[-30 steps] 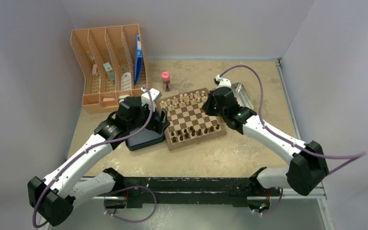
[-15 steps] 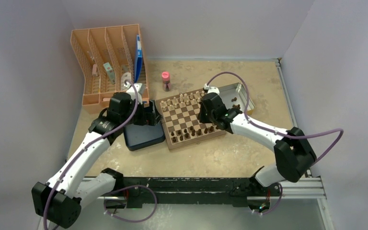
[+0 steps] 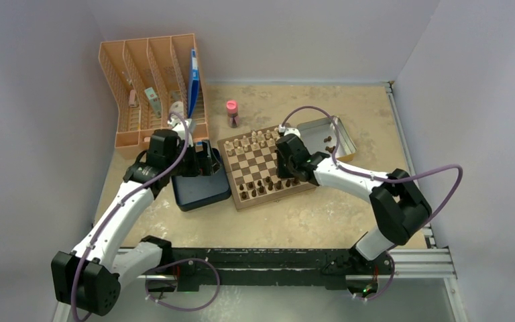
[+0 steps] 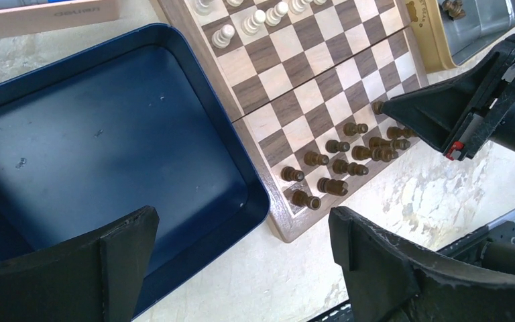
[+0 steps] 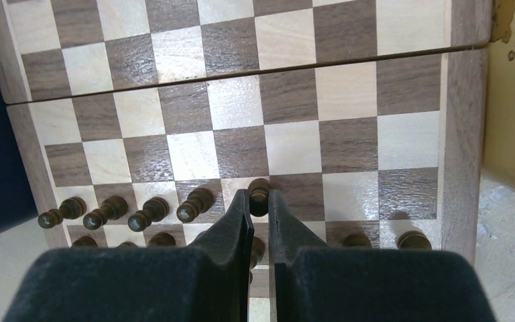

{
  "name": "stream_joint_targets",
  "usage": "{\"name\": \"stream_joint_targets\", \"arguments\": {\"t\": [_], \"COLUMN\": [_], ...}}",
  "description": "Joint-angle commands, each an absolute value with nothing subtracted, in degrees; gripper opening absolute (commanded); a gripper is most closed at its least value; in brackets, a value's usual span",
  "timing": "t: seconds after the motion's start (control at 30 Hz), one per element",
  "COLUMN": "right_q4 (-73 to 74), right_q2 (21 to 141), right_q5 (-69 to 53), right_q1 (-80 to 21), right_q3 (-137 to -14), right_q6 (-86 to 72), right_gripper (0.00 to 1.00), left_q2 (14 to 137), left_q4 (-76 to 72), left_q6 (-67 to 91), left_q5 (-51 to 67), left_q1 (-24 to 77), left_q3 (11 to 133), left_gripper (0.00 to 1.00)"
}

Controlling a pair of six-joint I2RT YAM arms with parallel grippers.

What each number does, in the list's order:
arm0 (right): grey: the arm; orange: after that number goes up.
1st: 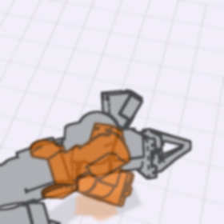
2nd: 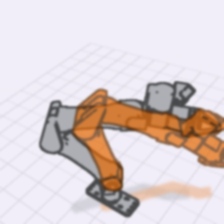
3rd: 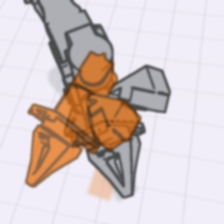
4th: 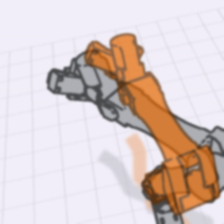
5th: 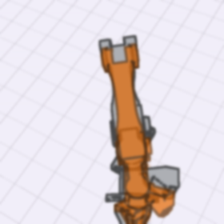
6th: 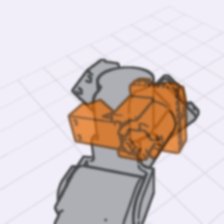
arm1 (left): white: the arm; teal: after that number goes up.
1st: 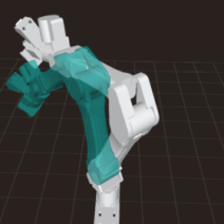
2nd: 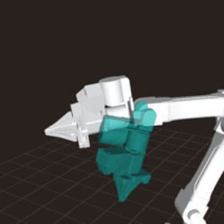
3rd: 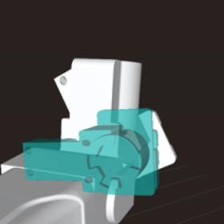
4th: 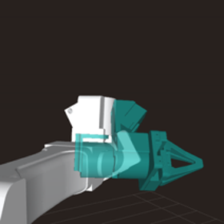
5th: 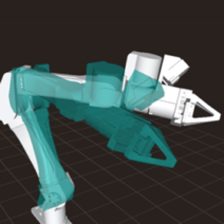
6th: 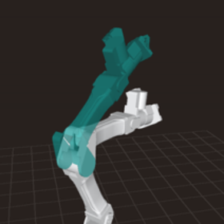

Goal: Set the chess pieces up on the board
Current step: Place the chess piece on the chessboard.

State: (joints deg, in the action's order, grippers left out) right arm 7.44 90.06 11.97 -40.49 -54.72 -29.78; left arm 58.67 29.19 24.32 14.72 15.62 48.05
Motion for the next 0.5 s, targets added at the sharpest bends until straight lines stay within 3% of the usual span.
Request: {"name": "stream_joint_targets", "arguments": {"t": [0.0,0.47], "right_q4": [8.74,12.06], "right_q2": [90.17,92.87], "right_q5": [11.49,12.0], "right_q1": [-41.52,-42.71], "right_q3": [-58.01,-60.81], "right_q6": [-28.56,-28.0], "right_gripper": [0.08,0.1], "left_q2": [56.52,54.25], "left_q4": [27.42,27.51], "left_q6": [21.95,21.18], "left_q5": [13.61,11.72], "left_q1": [15.29,15.29], "left_q3": [47.17,46.66], "left_gripper": [1.0,0.99]}}
